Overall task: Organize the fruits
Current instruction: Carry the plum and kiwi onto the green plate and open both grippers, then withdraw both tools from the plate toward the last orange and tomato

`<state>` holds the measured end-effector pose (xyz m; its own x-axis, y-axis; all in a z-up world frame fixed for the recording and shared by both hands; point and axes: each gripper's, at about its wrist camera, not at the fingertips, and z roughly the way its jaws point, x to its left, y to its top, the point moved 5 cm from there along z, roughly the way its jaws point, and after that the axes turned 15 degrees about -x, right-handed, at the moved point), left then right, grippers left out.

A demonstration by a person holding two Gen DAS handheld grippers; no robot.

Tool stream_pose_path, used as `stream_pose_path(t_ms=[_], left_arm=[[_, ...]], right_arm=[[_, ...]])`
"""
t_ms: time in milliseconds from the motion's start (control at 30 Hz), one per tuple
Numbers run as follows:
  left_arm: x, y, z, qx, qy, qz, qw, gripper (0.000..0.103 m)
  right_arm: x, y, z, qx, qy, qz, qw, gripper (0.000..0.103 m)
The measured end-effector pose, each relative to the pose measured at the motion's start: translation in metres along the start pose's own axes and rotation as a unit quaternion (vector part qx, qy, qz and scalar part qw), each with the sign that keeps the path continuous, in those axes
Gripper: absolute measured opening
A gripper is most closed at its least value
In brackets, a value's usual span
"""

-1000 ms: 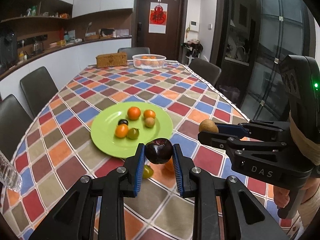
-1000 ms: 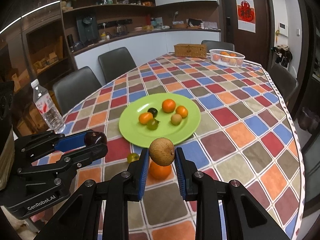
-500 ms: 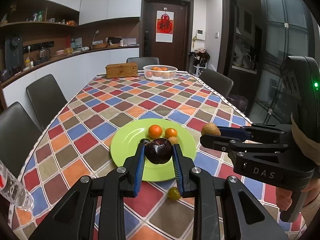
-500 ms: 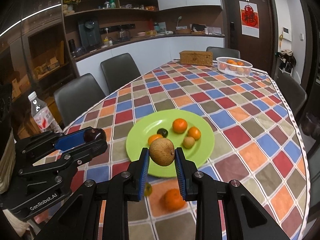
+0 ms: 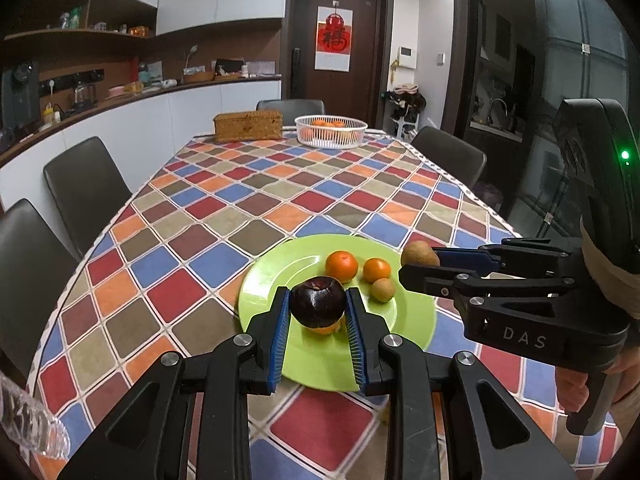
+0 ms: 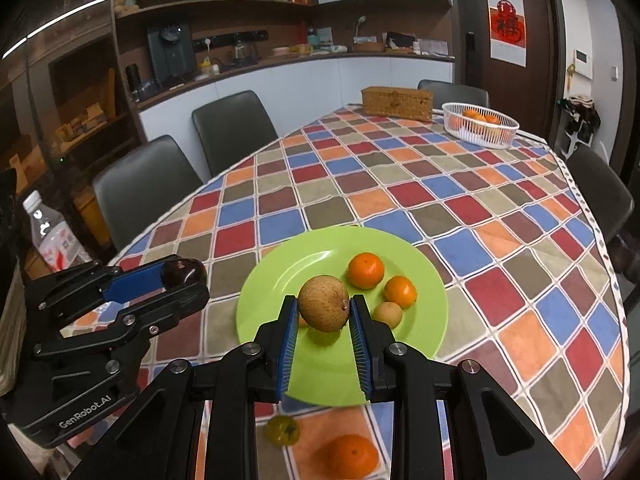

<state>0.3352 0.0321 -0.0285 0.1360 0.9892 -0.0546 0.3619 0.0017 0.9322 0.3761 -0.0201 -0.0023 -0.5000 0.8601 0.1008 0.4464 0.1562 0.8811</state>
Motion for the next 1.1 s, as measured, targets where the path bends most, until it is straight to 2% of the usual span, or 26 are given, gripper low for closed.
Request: stream_pose_path(t_ms=[600,800,933,1000,1100], left_arm=[[0.023,-0.026,0.071,0.064,-0.022,-0.017,0.9975,0.027],[0.023,-0.031,0.077,0.075,-0.026,-0.018,0.9966,0.028],[0.022,-0.033,0.077,0.079,-0.025,-0.019,0.9964,0.028],[0.021,-0.031,0.074,0.077,-0.025,-0.017,0.9965,0.035],[0.018,-0.026,0.067,0.068,-0.023,-0.008,0.9974,0.038]], right_arm=[[-0.019,-0.015,0.066,0.058,-0.021,0.006,0.998,0.027],[-0.023,-0.018,0.073,0.062,-0.026,0.009,0.998,0.028],[-0.026,-0.019,0.072,0.063,-0.031,0.011,0.997,0.033],[-0.026,-0.019,0.07,0.062,-0.03,0.012,0.998,0.033],[-0.026,-0.018,0.063,0.057,-0.031,0.011,0.998,0.033]])
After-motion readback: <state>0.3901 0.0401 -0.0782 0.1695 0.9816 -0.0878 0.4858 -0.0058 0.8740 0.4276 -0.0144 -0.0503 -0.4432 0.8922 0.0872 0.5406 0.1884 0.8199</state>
